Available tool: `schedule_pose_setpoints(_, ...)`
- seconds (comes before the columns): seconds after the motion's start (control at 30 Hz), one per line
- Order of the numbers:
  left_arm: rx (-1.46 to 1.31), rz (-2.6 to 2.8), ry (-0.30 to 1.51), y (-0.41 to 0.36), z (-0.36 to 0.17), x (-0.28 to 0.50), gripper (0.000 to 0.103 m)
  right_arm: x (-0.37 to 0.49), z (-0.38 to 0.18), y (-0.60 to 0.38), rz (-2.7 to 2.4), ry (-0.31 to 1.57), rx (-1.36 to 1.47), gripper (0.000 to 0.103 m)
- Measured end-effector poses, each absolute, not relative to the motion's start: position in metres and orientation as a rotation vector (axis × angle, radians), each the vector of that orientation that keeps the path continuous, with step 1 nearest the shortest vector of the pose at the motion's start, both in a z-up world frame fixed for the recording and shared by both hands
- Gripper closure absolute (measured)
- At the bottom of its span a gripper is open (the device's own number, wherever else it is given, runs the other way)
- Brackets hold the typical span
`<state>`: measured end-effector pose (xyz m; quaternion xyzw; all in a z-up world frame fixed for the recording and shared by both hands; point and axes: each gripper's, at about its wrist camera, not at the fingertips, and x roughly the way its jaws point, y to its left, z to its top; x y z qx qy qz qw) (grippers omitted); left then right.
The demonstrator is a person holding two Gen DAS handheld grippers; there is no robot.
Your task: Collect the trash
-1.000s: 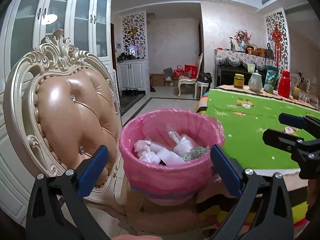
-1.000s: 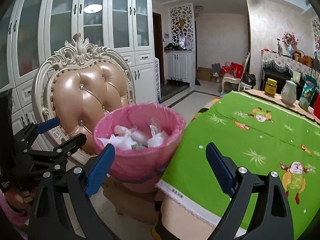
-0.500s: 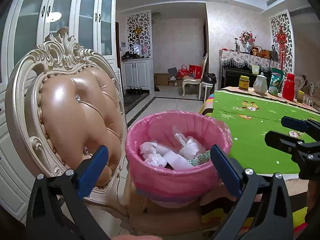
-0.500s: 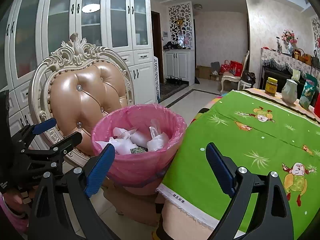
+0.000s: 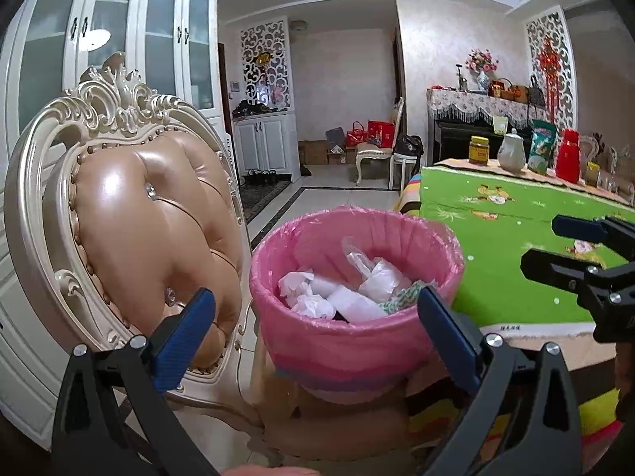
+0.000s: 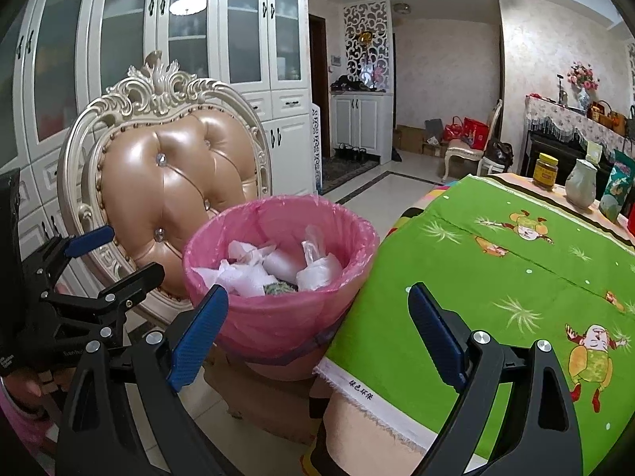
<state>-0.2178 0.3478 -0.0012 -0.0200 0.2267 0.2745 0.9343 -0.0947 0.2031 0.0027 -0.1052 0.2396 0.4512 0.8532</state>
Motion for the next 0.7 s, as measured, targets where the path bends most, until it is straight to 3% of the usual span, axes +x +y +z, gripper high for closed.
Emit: schedule_pose_setpoints(0.7,-0.041,0.553,0.487,0.355,-0.012,-0.225,0.004,-0.100,-0.004,0.210,0.965,0.516,-0.239,0.017)
